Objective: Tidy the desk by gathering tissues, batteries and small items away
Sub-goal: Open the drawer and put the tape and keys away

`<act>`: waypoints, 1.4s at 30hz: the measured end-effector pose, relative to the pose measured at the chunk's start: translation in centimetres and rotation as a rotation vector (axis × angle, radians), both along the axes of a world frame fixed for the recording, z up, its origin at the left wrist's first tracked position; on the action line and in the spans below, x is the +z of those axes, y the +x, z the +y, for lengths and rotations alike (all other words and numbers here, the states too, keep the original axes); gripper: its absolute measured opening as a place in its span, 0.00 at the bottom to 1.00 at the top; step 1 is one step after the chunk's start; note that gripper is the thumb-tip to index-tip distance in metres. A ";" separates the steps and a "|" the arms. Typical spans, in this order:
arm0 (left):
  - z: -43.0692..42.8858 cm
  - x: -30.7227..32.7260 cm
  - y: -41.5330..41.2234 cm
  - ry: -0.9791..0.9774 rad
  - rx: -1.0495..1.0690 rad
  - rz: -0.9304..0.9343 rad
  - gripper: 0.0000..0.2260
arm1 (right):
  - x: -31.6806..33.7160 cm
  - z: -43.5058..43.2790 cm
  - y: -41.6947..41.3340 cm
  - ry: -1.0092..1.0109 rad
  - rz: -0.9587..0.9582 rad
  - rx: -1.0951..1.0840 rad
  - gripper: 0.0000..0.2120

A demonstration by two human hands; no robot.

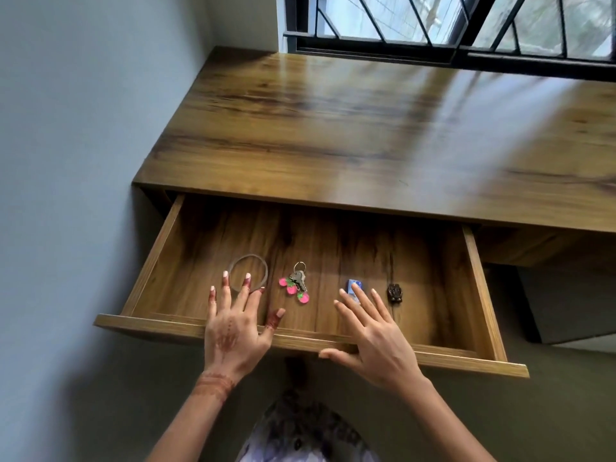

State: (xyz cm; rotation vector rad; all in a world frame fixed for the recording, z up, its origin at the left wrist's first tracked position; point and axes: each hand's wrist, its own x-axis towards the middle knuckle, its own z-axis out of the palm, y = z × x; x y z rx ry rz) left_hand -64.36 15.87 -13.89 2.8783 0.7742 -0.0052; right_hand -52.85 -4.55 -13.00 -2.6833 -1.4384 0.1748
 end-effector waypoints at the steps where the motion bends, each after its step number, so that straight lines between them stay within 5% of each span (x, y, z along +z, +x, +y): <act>1: 0.1 0.0 0.1 0.002 0.000 -0.002 0.36 | 0.0 0.0 0.1 0.010 -0.004 0.012 0.42; 23: 6.9 0.6 12.9 0.127 -0.172 0.027 0.55 | -0.3 6.7 13.6 0.082 -0.175 -0.073 0.51; 27: 8.2 0.8 16.1 0.080 -0.178 -0.020 0.54 | -0.5 8.5 16.7 0.115 -0.224 -0.078 0.50; 33: 8.6 0.3 18.5 0.026 -0.160 -0.235 0.43 | -2.2 9.7 17.9 0.417 -0.434 -0.099 0.36; 42: 7.9 -1.4 19.8 0.204 -0.121 -0.533 0.27 | -3.7 11.0 18.5 0.662 -0.600 -0.132 0.21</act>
